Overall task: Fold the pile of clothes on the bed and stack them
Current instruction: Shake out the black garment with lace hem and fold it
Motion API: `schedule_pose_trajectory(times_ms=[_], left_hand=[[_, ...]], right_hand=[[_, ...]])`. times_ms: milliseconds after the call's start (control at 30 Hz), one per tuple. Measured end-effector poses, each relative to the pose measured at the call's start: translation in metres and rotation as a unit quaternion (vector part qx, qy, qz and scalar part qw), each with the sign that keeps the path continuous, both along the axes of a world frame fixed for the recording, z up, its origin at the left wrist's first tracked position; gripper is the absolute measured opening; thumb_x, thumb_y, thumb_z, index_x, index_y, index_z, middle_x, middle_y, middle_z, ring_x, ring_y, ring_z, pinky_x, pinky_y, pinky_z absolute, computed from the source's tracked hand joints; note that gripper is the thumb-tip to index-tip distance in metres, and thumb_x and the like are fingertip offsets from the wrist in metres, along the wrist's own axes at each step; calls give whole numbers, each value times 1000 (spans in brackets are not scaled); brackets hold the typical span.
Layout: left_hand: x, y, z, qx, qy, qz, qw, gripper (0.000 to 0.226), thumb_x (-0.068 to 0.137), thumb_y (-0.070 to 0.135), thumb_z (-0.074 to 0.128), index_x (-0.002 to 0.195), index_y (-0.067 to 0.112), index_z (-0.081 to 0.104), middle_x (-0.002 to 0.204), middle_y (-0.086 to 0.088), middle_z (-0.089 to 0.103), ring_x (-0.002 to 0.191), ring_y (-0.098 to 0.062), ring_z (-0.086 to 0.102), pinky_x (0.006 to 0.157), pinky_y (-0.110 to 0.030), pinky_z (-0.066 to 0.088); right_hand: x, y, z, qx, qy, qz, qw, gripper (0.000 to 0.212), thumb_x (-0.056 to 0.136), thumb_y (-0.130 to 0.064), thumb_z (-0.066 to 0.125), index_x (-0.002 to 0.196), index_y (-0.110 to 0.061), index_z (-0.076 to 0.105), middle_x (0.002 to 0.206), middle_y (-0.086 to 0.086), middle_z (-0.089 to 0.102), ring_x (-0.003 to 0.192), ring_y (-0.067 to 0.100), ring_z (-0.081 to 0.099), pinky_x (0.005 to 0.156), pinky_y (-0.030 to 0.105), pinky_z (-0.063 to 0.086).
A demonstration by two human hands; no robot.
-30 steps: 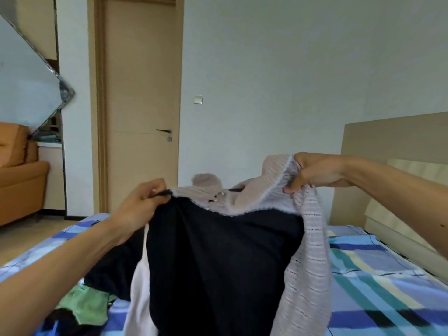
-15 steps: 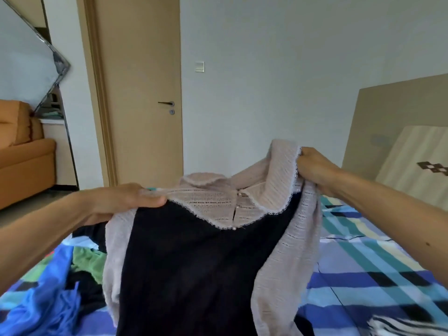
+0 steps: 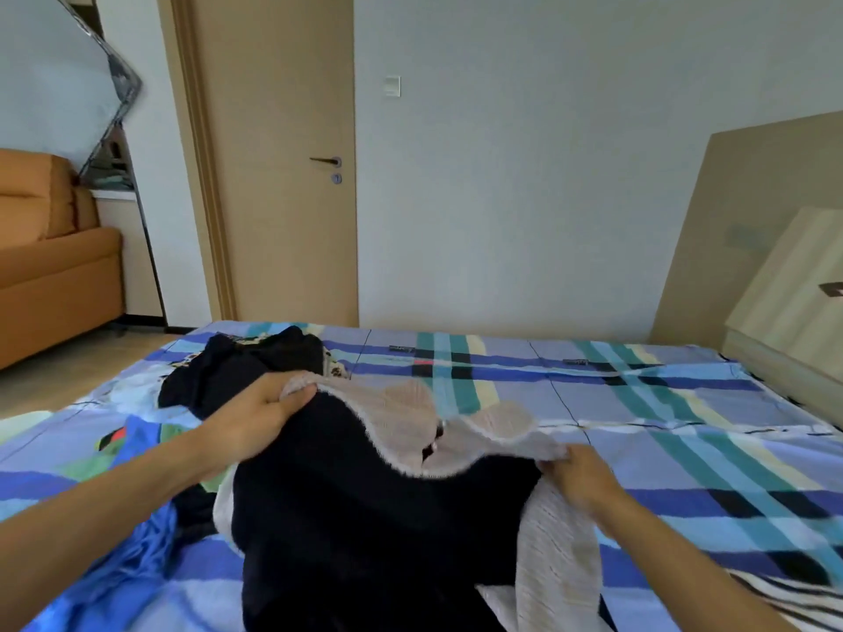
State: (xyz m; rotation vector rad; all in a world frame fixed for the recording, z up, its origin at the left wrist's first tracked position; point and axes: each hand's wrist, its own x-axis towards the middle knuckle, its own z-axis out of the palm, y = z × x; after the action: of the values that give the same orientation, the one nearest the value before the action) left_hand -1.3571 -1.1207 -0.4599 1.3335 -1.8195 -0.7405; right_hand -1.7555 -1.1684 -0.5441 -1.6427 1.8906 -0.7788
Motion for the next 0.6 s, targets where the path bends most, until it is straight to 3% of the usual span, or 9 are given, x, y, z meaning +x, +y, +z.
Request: schedule_pose_trajectory(times_ms=[33,100,167,200,267,333,467,600], left_hand=[[2,2,-5,-5,-50,-23,998,39,97,54,53,97,19,69,90,-1,71,87,-7,67,80,-24,50],[6,1,-9,16,-248,-57,967,46,80,71,62,93,27,65,87,9,65,85,-2,60,82,-29,50],[13,-17,6,20,-438,-32,898,42,77,70,66,93,32,61,94,17,62,92,-4,56,85,-29,48],[15,-28,28,6,-461,-5,887,36,81,65,66,91,32,60,94,17,61,93,-6,56,83,-28,47],[22,-61,98,-41,-459,68,885,29,86,59,65,85,31,57,90,12,62,87,-13,60,77,-29,47],[23,-84,199,-127,-427,149,883,32,86,56,67,83,26,58,89,4,65,82,-19,61,73,-33,48],[-6,-66,411,-333,-277,263,862,38,85,42,76,86,9,58,88,-13,62,83,-31,58,69,-35,43],[-28,-21,525,-412,-264,317,812,42,80,42,80,86,7,58,88,-17,60,90,-38,62,73,-38,48]], right_hand=[[-2,-1,-10,47,-47,2,998,28,96,-9,59,69,-9,67,69,7,66,62,19,58,57,31,45],[-6,-6,0,63,-69,43,995,20,96,-11,60,83,-5,75,86,13,76,78,26,71,71,36,56],[-5,-13,54,7,-14,124,992,17,91,-29,72,86,-13,77,85,2,77,80,18,72,73,31,53],[-2,-19,98,-20,45,169,984,25,84,-39,79,79,-15,74,75,-5,73,71,11,68,65,27,47],[7,-31,203,-95,190,228,950,44,73,-46,86,59,-15,59,56,-12,54,53,6,50,53,26,33],[10,-42,321,-242,286,188,908,50,72,-47,86,54,-16,51,50,-10,46,52,10,47,50,30,31],[10,-13,529,-496,211,-53,841,42,78,-48,79,74,-11,63,75,8,61,83,34,64,65,34,42],[4,21,608,-555,201,-164,790,33,84,-46,75,94,-16,68,101,16,67,99,38,65,72,35,43]])
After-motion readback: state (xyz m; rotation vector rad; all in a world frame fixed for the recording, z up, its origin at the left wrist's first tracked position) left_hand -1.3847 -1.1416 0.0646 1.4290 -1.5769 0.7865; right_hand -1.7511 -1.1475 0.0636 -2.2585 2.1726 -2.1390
